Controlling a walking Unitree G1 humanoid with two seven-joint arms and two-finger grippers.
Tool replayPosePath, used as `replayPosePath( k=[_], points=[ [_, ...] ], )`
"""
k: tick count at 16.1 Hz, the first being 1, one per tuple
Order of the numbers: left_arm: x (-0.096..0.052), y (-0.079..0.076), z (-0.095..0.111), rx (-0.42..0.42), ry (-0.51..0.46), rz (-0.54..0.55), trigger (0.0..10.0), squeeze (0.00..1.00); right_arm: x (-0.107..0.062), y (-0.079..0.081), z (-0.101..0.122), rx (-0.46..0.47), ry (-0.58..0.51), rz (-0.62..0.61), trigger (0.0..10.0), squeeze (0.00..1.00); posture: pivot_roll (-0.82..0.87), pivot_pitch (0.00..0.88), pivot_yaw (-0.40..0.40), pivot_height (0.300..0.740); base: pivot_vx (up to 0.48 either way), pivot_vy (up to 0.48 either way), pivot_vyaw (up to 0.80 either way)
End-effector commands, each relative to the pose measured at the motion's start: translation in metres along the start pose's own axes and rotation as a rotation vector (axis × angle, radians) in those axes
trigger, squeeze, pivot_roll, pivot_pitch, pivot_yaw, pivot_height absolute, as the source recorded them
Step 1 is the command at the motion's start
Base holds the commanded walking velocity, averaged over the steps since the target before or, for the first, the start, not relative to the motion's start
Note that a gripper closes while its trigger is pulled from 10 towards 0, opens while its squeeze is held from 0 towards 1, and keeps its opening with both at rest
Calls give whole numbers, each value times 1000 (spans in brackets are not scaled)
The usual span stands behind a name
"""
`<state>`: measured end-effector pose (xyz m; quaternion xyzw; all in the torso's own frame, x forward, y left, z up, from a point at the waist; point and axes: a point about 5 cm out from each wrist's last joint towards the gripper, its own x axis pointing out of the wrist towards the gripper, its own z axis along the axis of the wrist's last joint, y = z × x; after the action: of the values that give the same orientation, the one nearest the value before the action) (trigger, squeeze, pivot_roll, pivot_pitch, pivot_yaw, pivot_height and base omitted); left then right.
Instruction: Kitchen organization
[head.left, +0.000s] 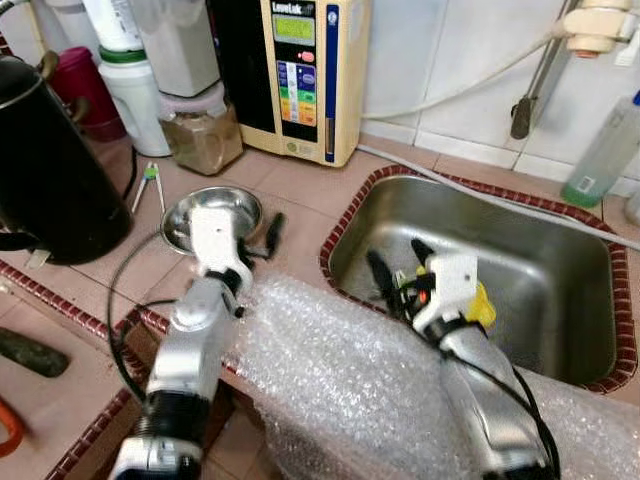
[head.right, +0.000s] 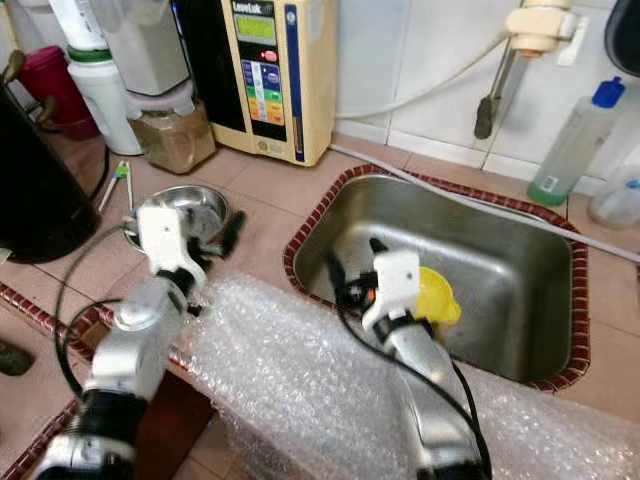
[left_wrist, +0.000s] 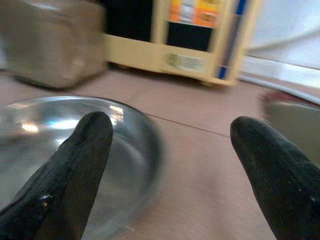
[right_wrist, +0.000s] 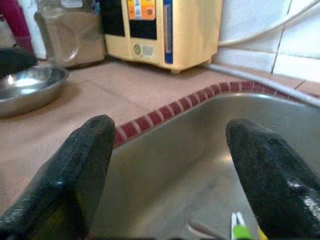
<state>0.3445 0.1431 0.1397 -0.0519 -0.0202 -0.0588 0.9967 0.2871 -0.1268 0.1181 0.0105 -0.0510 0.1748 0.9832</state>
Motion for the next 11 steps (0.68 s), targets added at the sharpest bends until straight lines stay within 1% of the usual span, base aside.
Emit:
replayPosePath(
  k=[1,2,4,5,7,8,9,10,11],
  points=[
    [1,11,0,18,4,73,10000,1000,-1,2,5,1,-11,16,10000,1000,20,69,58,740,0,0,0],
    [2,21,-1,25,17,150,10000,1000,-4,3,5,-1,-6,21,10000,1000,16,70,60,740,0,0,0],
    [4,32,0,17,19,248,10000,1000,-6,5,6,6,2,30,10000,1000,13,69,60,740,0,0,0],
    [6,38,0,49,33,318,10000,1000,-8,9,7,13,9,48,10000,1000,13,69,60,740,0,0,0],
    [6,46,2,81,29,397,10000,1000,-9,14,7,16,16,71,10000,1000,13,69,60,740,0,0,0],
    [6,50,0,96,46,443,10000,1000,-9,17,7,22,19,91,10000,1000,16,67,60,740,0,0,0],
    [6,53,-3,70,69,461,10000,1000,-11,22,8,38,18,133,10000,1000,16,67,60,740,0,0,0],
    [6,55,-5,64,83,484,10000,569,-13,30,10,68,13,204,10000,820,16,68,59,740,0,0,0],
    [6,56,-7,51,100,503,10000,0,-17,39,14,85,5,285,10000,43,16,68,59,740,0,0,0]
  ],
)
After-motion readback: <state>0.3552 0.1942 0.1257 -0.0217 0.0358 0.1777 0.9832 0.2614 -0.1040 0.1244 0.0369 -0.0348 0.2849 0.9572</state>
